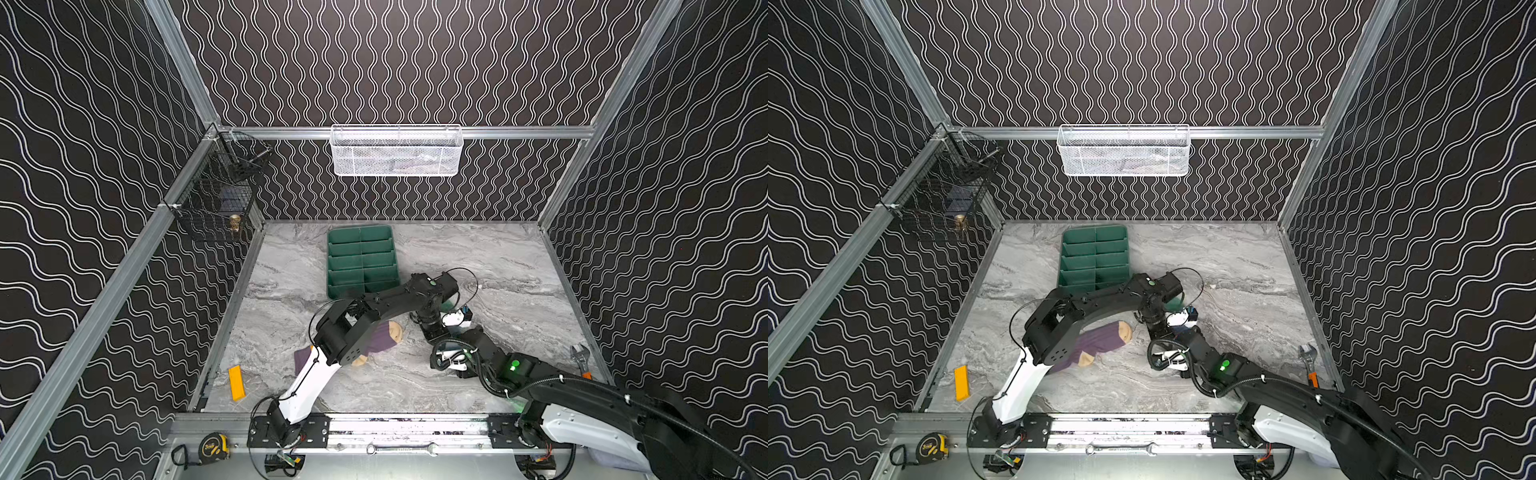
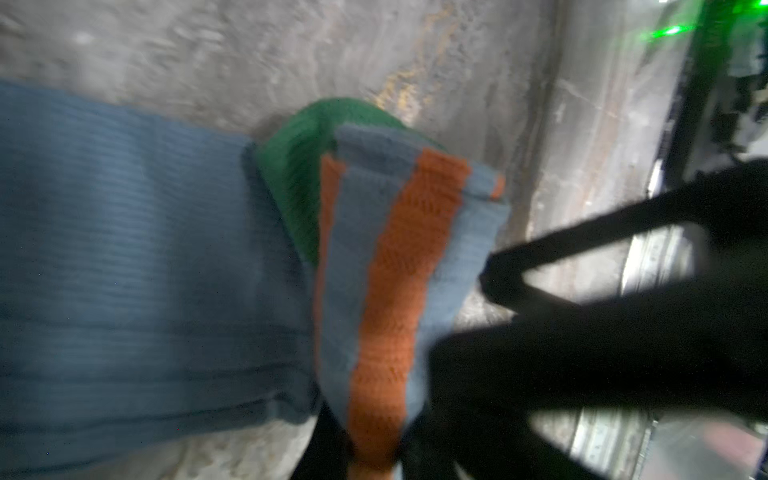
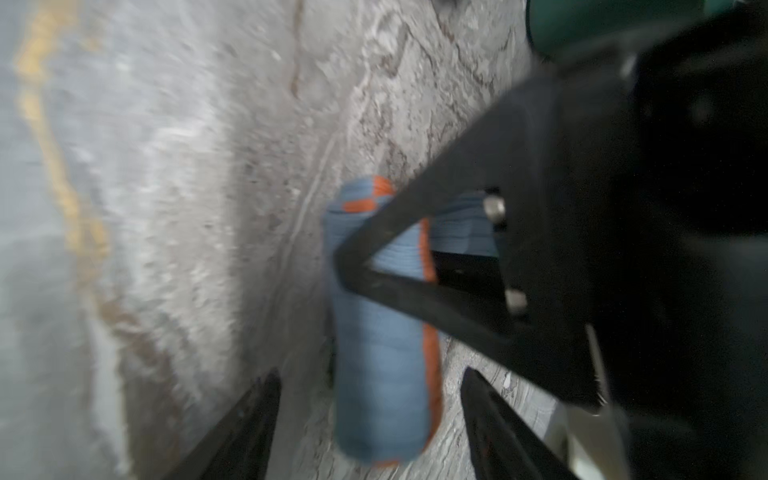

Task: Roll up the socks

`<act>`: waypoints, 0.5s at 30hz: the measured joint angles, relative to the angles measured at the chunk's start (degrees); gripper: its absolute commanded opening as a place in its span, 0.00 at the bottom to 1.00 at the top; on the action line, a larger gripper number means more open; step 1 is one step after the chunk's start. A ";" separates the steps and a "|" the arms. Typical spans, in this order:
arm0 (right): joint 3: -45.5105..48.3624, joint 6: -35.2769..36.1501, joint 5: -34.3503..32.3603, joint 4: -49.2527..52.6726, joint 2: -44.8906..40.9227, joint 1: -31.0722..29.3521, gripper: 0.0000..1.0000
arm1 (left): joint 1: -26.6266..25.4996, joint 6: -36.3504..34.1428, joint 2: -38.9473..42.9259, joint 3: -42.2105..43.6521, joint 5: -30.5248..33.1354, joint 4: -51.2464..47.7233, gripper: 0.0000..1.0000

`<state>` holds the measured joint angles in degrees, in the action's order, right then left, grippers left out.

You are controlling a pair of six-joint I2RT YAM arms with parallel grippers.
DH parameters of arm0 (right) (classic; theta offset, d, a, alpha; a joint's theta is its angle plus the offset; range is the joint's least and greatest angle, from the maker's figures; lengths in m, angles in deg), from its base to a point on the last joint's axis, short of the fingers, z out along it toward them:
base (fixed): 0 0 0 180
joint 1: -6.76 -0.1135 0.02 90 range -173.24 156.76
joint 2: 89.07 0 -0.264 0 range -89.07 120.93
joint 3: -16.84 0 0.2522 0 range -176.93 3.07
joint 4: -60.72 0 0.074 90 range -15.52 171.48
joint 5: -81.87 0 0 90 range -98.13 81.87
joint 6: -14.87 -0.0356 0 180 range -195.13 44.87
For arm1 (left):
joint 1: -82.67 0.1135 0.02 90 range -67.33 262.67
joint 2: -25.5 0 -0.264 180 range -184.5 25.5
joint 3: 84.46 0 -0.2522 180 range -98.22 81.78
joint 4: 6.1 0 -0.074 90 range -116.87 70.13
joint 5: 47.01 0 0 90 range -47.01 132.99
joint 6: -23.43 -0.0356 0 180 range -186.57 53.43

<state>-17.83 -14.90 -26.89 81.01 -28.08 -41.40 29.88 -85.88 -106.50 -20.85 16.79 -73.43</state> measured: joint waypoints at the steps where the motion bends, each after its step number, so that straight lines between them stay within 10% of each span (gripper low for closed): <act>1: -0.04 0.46 0.02 -1.16 1.42 0.83 0.70 | 0.00 0.00 0.15 0.46 -0.63 -0.11 0.00; 6: -0.92 1.60 1.09 -4.09 6.78 2.91 0.59 | 0.09 1.27 0.83 1.81 -2.14 0.11 0.00; 15: -3.08 -0.55 3.37 1.07 8.94 -0.22 0.00 | 0.33 0.90 1.29 1.73 -1.88 -1.79 0.00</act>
<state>-20.91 -15.45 -23.53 82.08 -19.14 -41.62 30.21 -84.99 -105.21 -19.12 14.91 -75.22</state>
